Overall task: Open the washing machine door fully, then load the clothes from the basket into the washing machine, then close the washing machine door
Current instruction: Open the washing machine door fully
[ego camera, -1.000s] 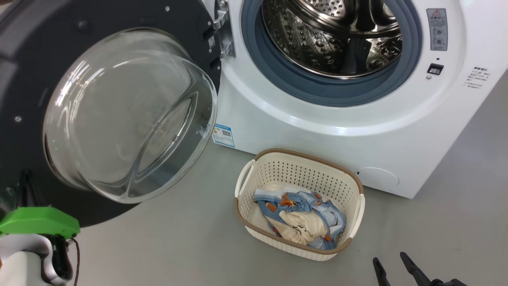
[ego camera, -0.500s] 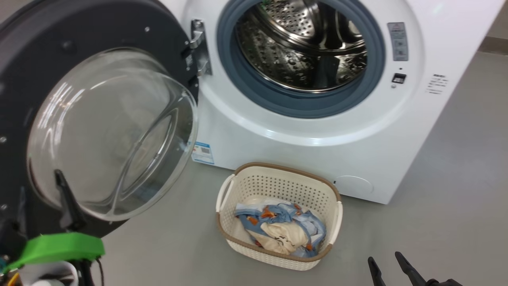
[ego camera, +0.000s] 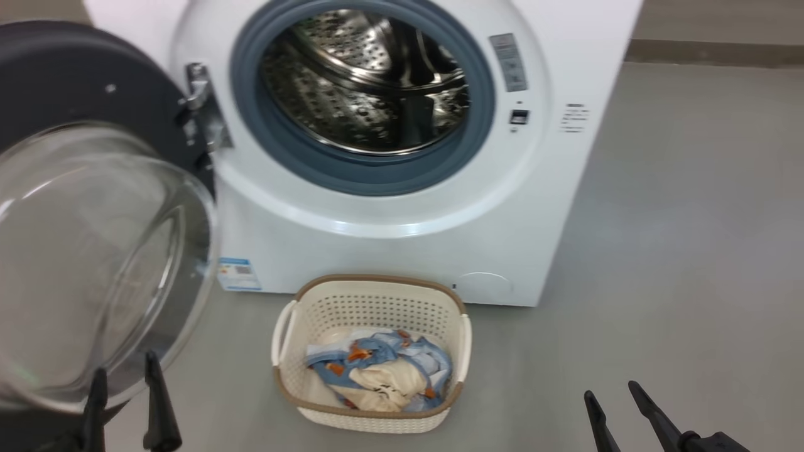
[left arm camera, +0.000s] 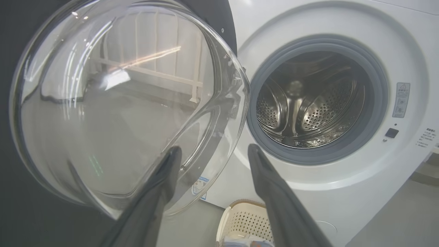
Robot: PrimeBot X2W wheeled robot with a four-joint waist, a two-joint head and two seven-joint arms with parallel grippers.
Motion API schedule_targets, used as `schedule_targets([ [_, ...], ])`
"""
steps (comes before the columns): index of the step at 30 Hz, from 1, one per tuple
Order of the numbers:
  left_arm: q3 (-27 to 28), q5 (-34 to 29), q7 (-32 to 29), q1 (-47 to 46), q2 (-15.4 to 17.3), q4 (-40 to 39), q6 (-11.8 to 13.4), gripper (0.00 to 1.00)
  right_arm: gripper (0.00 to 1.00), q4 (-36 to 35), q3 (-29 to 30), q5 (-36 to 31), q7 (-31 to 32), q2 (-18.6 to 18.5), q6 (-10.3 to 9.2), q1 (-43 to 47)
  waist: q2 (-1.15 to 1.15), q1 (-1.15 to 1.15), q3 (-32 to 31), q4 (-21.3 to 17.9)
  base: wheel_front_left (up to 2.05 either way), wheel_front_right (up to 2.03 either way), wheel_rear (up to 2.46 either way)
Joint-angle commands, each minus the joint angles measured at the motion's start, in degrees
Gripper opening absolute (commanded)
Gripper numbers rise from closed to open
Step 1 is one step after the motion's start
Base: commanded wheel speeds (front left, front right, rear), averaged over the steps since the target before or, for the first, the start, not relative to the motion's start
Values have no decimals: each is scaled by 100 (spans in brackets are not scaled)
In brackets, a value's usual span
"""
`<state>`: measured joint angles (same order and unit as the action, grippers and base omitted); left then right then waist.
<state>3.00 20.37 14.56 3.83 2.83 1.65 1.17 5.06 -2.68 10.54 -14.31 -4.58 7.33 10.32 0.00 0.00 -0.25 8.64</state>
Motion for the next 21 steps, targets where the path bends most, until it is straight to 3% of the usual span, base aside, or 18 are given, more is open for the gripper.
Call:
schedule_targets([
  [1,220,-80,28,-5,90,-158,-25,100,100,-187,-117,-64,-69,-75,16,-227,0,0,-52,-516,0,0,0],
  [9,281,-257,42,652,26,-342,-156,100,100,-167,-26,-192,-69,-131,16,-126,0,0,-77,-1147,0,0,0],
  [13,173,-240,42,858,10,-387,-265,100,100,-73,135,-210,-69,-115,16,14,0,0,-88,-1235,0,0,0],
  [21,49,-215,43,1187,6,-319,-235,100,100,-77,254,-258,-69,-72,16,91,0,0,-98,-1329,0,0,0],
])
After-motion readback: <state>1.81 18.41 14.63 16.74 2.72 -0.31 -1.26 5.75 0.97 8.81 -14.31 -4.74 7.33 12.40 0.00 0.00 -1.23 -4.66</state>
